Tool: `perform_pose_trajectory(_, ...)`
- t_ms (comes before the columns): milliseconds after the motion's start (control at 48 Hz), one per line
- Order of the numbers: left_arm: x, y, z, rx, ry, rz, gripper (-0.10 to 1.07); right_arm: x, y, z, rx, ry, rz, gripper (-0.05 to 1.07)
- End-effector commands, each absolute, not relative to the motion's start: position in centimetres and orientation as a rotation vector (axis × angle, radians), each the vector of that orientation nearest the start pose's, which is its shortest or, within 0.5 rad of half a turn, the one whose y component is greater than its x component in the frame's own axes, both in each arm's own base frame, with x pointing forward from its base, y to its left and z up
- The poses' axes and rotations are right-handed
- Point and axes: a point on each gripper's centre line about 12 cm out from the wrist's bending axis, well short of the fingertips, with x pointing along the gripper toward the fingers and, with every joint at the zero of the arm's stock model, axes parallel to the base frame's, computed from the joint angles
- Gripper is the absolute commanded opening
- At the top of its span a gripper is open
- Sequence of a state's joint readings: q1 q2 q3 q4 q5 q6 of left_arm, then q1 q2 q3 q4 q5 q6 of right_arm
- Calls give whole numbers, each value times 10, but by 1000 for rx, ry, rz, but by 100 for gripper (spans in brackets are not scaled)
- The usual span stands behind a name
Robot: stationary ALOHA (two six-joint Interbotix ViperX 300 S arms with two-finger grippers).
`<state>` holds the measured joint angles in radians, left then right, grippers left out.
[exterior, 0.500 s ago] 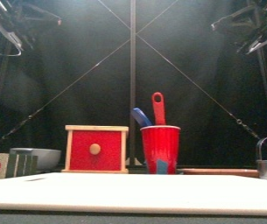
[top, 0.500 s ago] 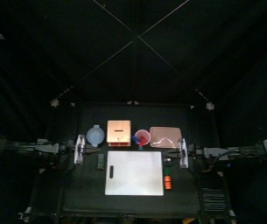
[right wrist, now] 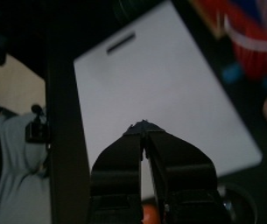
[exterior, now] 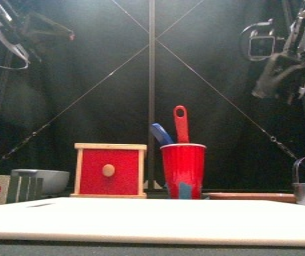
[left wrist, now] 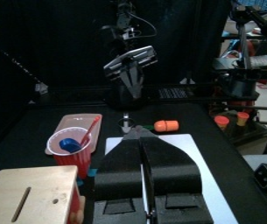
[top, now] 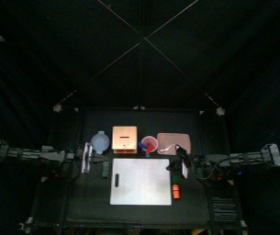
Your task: Grab carrot
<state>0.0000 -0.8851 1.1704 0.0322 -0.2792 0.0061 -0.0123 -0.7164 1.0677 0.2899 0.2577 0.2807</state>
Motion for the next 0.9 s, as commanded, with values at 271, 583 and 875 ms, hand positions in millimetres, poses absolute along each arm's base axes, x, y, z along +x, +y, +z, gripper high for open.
perform_pose_trajectory(271,214,0,283,37,-6,-6,9,210,17,246,938,922,-256,20)
perform_pose_trajectory(583,213,0,281,39,-2,-6,9,181,31,231,1266,1115,-622,20)
perform_pose_trajectory(875,214,3,284,48,-12,8,9,187,47,216,1332,1068,-804,41)
